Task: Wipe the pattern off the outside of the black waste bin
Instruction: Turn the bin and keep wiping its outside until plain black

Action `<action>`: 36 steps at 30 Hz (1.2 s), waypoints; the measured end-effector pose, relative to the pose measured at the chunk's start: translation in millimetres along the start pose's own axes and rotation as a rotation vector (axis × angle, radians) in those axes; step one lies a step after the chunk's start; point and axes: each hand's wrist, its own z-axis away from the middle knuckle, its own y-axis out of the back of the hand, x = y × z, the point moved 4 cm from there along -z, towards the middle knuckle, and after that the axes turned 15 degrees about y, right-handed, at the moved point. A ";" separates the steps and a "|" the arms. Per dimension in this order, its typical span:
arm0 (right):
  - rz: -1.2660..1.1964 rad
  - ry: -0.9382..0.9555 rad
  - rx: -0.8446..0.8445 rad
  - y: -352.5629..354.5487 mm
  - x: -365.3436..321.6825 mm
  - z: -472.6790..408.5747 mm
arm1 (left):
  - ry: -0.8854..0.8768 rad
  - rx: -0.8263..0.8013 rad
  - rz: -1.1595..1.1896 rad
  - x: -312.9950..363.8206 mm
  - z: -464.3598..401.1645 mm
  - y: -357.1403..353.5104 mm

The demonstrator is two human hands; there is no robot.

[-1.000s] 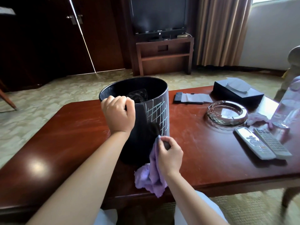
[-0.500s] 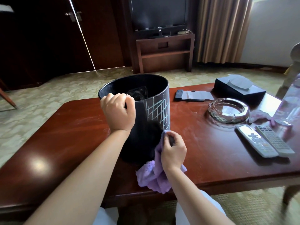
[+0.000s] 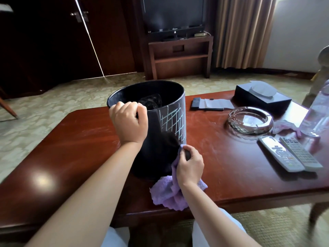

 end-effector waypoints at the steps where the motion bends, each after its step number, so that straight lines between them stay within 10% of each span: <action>1: 0.017 -0.042 -0.028 -0.7 6.3 1.4 | -0.001 0.000 -0.002 -0.2 0.0 0.1; 5: 0.071 -0.341 -0.244 -0.9 38.7 8.8 | 0.000 0.005 -0.004 0.0 -0.3 0.3; 11: -0.047 -0.132 -0.056 -0.2 12.9 3.8 | -0.006 0.009 -0.010 0.4 -0.3 0.8; 16: 0.045 -0.390 -0.208 -1.9 39.2 11.4 | -0.005 0.009 -0.008 1.1 0.4 0.9; 31: 0.038 -0.141 -0.086 -0.1 16.6 8.5 | -0.009 0.011 -0.017 0.9 -0.8 1.0; 36: 0.172 -0.222 -0.282 -5.0 33.3 13.5 | -0.008 0.006 -0.015 0.9 -0.1 1.1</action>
